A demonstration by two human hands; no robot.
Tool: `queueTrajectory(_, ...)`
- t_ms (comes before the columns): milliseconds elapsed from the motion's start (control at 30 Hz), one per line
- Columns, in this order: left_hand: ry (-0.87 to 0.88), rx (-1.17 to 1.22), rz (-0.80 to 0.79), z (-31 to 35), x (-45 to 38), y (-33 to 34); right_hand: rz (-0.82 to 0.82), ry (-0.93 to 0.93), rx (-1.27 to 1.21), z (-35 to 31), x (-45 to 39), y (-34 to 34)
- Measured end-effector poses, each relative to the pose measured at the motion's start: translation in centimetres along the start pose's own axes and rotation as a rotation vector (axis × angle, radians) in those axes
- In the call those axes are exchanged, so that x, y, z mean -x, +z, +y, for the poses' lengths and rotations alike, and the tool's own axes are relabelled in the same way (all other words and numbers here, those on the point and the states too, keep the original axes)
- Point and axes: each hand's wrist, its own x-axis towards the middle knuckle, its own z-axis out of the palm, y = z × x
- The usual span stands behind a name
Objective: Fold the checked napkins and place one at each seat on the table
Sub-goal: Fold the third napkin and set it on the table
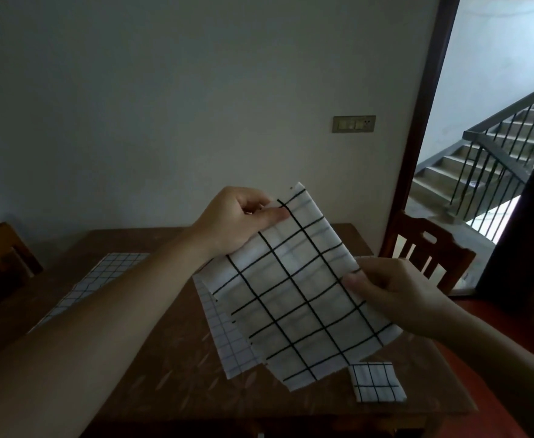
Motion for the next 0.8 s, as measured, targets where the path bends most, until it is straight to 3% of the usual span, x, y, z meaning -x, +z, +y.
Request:
queueTrajectory(167,-0.016,0.069,-0.104,0.6,0.0,-0.4,-0.041,0.039,-0.099,-2.1,-1.4,-0.3)
queueTrajectory(233,-0.104,0.288,-0.076,0.3,0.5,-1.7,-0.033,0.053,-0.145,-2.5,-1.3,-1.2)
queueTrajectory(300,-0.31,0.651,-0.016,0.2,1.5,-2.2,0.024,0.09,-0.289,-3.0,-1.2,-2.1)
queueTrajectory(367,-0.463,0.845,-0.023,-1.0,2.6,-1.4,0.067,0.156,-0.461,-3.1,-1.2,-2.6)
queueTrajectory(467,-0.551,0.797,-0.097,-2.1,4.8,0.8,0.111,0.222,-0.516,-1.8,-1.3,-2.0)
queueTrajectory(600,-0.536,0.598,-0.212,-3.0,5.3,2.5,0.15,0.319,-0.316,0.6,-1.3,-0.9)
queueTrajectory(667,-0.561,0.466,-0.135,-3.5,5.2,2.6,0.069,0.374,-0.406,1.2,-1.0,-0.9)
queueTrajectory(800,-0.547,0.473,-0.158,-3.2,5.2,2.4,-0.083,0.423,-0.642,1.8,-0.6,-1.3)
